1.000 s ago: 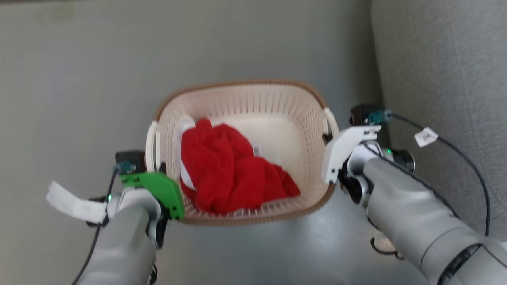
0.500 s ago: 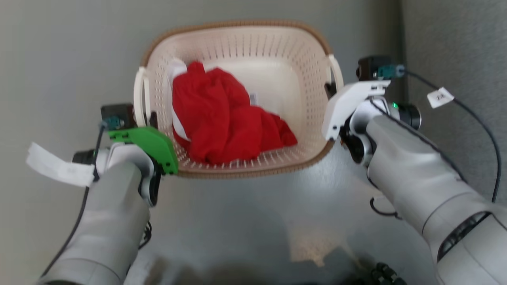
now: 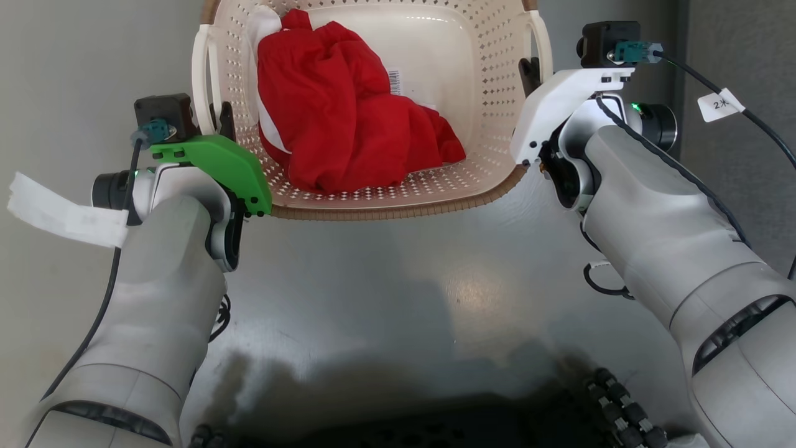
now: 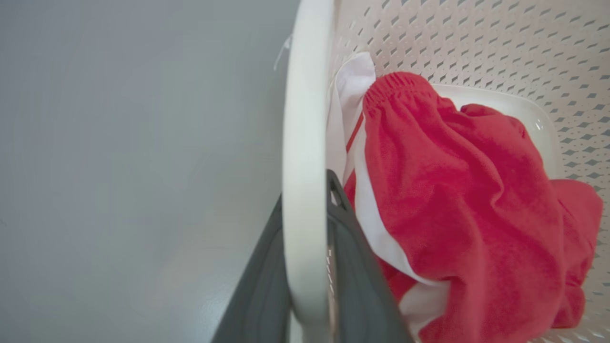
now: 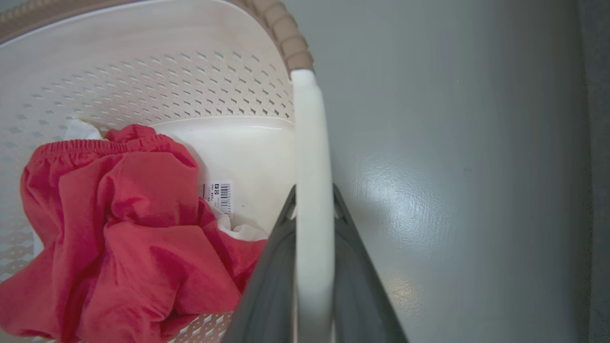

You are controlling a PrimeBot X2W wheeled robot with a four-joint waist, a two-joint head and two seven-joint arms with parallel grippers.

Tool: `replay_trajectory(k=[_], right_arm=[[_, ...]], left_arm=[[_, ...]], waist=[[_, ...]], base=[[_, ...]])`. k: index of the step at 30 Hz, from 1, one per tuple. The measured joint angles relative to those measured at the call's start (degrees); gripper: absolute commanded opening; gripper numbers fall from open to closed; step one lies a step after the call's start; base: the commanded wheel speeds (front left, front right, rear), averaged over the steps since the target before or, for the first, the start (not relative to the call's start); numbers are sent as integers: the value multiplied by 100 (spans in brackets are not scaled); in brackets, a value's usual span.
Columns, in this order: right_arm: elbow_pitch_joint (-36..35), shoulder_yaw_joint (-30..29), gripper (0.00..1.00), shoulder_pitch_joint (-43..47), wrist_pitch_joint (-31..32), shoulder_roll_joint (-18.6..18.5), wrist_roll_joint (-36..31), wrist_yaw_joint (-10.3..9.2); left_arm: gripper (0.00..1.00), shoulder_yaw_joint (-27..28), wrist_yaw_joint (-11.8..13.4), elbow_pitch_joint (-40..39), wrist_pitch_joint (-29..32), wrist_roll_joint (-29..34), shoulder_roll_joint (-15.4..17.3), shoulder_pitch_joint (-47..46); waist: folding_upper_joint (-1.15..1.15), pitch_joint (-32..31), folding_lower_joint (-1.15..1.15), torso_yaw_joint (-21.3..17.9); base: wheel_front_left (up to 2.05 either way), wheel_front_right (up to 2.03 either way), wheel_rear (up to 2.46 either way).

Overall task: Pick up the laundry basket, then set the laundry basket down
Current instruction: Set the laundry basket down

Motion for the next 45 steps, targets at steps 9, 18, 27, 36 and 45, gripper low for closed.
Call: replay_trajectory(k=[9,18,27,36,45], right_arm=[[29,1,0,-47,-149,14,0,1],[68,27,0,-218,-250,11,2,1],[136,65,78,-232,-360,14,5,-7],[188,74,100,-261,-404,-91,16,-46],[188,123,100,-257,-488,-76,68,-42]], left_arm=[[0,-4,0,105,-97,53,-4,-130],[0,-11,0,175,-152,156,-9,-298],[68,-3,1,265,-200,156,-26,-314],[100,64,41,396,-204,151,24,-319],[100,67,41,483,-244,151,24,-319]], waist=[[0,373,0,3],[0,553,0,-35],[0,567,-1,-30],[0,527,-1,-17],[0,358,-1,-39]], base=[[0,0,0],[0,0,0],[0,0,0],[0,0,0],[0,0,0]])
